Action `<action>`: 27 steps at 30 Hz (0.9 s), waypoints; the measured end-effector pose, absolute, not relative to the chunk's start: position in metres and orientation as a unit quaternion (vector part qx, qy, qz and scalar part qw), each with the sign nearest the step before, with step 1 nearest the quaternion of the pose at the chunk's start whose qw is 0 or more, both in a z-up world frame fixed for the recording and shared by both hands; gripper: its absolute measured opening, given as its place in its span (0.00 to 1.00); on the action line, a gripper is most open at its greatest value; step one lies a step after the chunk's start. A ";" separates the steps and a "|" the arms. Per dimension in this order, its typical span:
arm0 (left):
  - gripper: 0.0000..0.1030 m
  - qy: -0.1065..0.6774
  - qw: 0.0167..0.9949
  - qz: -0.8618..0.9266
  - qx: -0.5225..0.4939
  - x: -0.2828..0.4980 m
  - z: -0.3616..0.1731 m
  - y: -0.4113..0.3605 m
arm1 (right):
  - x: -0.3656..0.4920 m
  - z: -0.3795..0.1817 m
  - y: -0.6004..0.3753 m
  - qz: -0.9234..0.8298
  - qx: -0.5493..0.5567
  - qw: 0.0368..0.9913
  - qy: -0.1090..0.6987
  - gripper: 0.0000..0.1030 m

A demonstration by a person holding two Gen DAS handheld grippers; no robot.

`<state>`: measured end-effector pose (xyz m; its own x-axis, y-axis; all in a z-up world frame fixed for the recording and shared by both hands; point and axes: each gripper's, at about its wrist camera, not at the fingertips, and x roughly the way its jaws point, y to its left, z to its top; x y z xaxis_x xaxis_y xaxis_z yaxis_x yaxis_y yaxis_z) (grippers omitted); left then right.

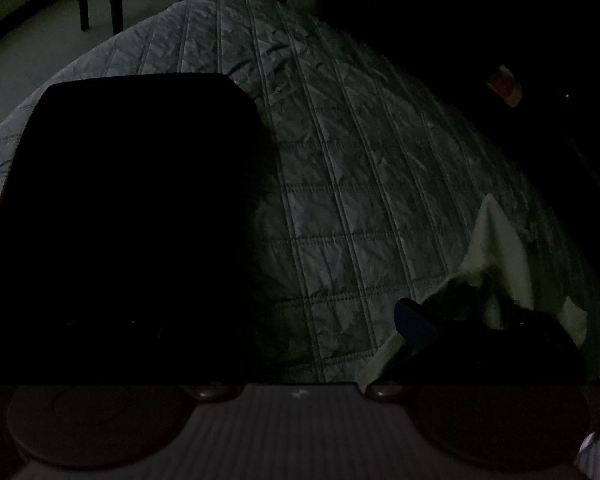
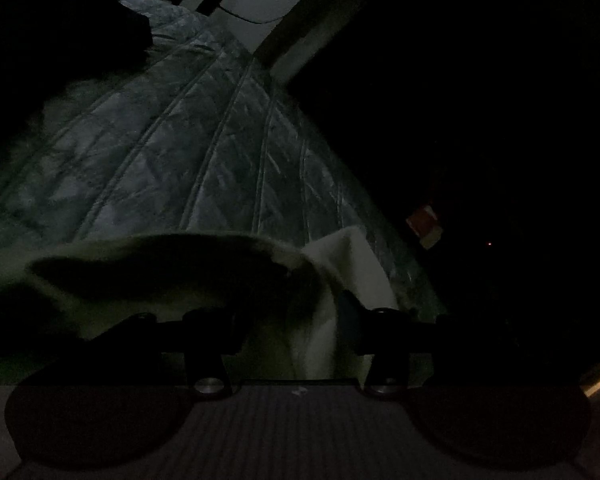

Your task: Fold clothes

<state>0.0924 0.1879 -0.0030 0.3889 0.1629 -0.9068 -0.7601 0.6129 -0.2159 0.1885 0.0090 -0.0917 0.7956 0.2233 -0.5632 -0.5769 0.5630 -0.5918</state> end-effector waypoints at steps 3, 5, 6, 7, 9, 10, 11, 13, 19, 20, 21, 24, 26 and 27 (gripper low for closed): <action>0.99 0.463 0.771 0.300 -0.318 0.093 -0.001 0.187 | 0.213 -0.071 0.010 0.248 -0.316 0.877 0.263 0.03; 0.99 0.463 0.770 0.303 -0.319 0.093 -0.002 0.186 | 0.224 -0.054 0.008 0.253 -0.247 0.892 0.283 0.03; 0.99 0.462 0.769 0.304 -0.320 0.093 -0.002 0.186 | 0.227 -0.045 0.006 0.258 -0.210 0.899 0.287 0.03; 0.99 0.462 0.768 0.306 -0.320 0.092 -0.001 0.186 | 0.229 -0.038 0.004 0.261 -0.176 0.903 0.293 0.04; 0.99 0.461 0.768 0.309 -0.320 0.092 0.000 0.187 | 0.234 -0.033 0.001 0.281 -0.106 0.893 0.334 0.12; 0.99 0.461 0.768 0.308 -0.320 0.091 -0.001 0.187 | 0.237 -0.033 -0.003 0.297 -0.065 0.882 0.360 0.13; 0.99 0.462 0.768 0.307 -0.321 0.091 -0.001 0.187 | 0.240 -0.033 -0.009 0.310 -0.025 0.870 0.382 0.16; 0.99 0.465 0.766 0.305 -0.323 0.092 -0.001 0.188 | 0.233 -0.024 -0.031 0.301 0.014 0.878 0.372 0.41; 0.99 0.461 0.768 0.301 -0.327 0.090 0.001 0.189 | 0.200 0.005 -0.143 0.182 0.085 0.922 0.331 0.55; 0.99 0.462 0.767 0.301 -0.327 0.090 0.000 0.189 | 0.194 0.004 -0.160 0.163 0.085 0.923 0.337 0.55; 0.99 0.463 0.767 0.298 -0.327 0.090 0.000 0.188 | 0.186 0.003 -0.175 0.151 0.080 0.923 0.346 0.55; 0.99 0.472 0.773 0.281 -0.317 0.095 -0.002 0.181 | 0.156 -0.004 -0.200 0.149 0.043 0.913 0.376 0.55; 0.99 0.479 0.778 0.267 -0.305 0.099 -0.004 0.173 | 0.138 -0.012 -0.205 0.153 0.018 0.906 0.393 0.54; 0.99 0.482 0.780 0.264 -0.299 0.100 -0.004 0.169 | 0.132 -0.015 -0.210 0.154 0.023 0.903 0.400 0.54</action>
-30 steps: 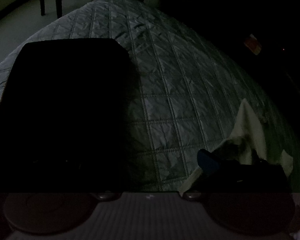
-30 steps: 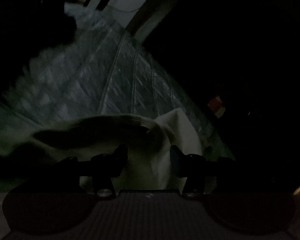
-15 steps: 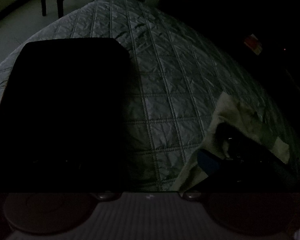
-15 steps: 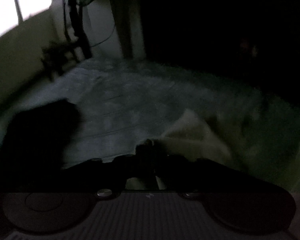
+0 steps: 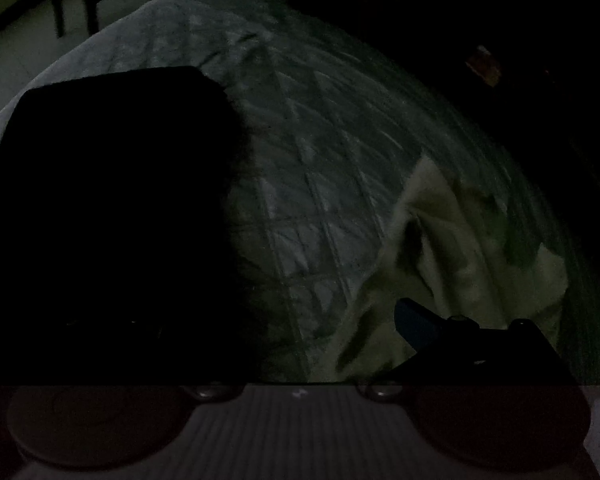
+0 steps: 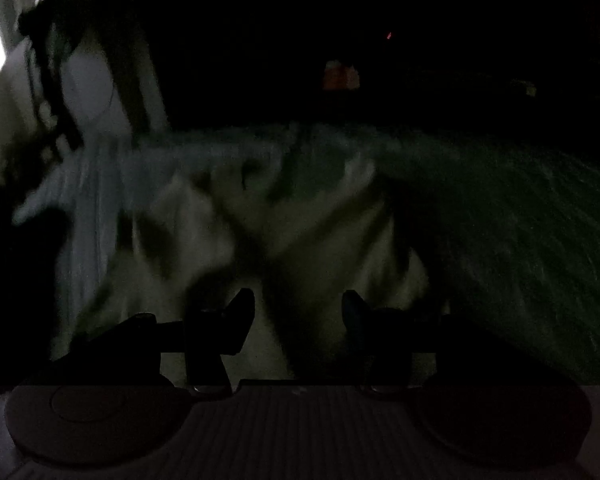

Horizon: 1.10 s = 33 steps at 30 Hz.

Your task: Fold clothes

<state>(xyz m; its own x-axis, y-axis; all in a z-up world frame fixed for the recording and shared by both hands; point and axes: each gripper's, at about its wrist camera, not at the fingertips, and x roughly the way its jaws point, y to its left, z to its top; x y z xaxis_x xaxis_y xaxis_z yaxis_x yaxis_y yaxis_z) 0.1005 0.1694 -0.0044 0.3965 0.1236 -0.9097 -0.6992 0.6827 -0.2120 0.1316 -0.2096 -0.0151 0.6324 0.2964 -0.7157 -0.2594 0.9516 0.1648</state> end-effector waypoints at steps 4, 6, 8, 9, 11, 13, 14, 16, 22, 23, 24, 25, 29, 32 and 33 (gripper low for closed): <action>0.99 0.492 0.781 0.253 -0.291 0.103 -0.010 0.162 | 0.124 -0.037 -0.214 0.152 0.066 0.886 0.434 0.50; 0.99 0.494 0.781 0.252 -0.288 0.104 -0.011 0.160 | 0.120 -0.045 -0.207 0.154 0.047 0.886 0.435 0.04; 0.99 0.495 0.781 0.251 -0.285 0.105 -0.013 0.158 | 0.112 -0.040 -0.202 0.158 0.039 0.893 0.419 0.04; 0.99 0.496 0.781 0.250 -0.285 0.105 -0.013 0.158 | 0.105 -0.031 -0.203 0.158 0.031 0.902 0.401 0.04; 0.99 0.497 0.782 0.248 -0.284 0.106 -0.013 0.157 | 0.088 -0.015 -0.197 0.153 -0.031 0.919 0.362 0.04; 0.99 0.497 0.784 0.245 -0.281 0.107 -0.012 0.155 | 0.074 -0.004 -0.192 0.148 -0.095 0.926 0.333 0.06; 0.99 0.498 0.784 0.244 -0.279 0.108 -0.013 0.155 | 0.073 -0.007 -0.193 0.148 -0.111 0.919 0.348 0.06; 0.99 0.500 0.784 0.242 -0.279 0.108 -0.013 0.153 | 0.077 -0.023 -0.194 0.138 -0.148 0.893 0.402 0.14; 0.99 0.502 0.785 0.237 -0.275 0.108 -0.014 0.150 | 0.068 -0.007 -0.220 0.070 -0.085 0.934 0.340 0.68; 0.99 0.503 0.786 0.235 -0.274 0.109 -0.014 0.149 | 0.070 -0.005 -0.225 0.066 -0.069 0.937 0.336 0.74; 0.99 0.504 0.786 0.233 -0.272 0.109 -0.014 0.147 | 0.078 -0.008 -0.232 0.069 -0.056 0.934 0.345 0.65; 0.99 0.505 0.787 0.230 -0.270 0.109 -0.014 0.146 | 0.084 -0.011 -0.239 0.071 -0.037 0.932 0.353 0.61; 0.99 0.507 0.789 0.225 -0.266 0.111 -0.014 0.142 | 0.106 -0.033 -0.254 0.078 0.012 0.925 0.372 0.27; 0.99 0.509 0.788 0.224 -0.265 0.112 -0.016 0.142 | 0.109 -0.050 -0.234 0.122 -0.038 0.914 0.386 0.26; 0.99 0.509 0.788 0.224 -0.265 0.112 -0.016 0.142 | 0.108 -0.054 -0.226 0.144 -0.054 0.906 0.394 0.26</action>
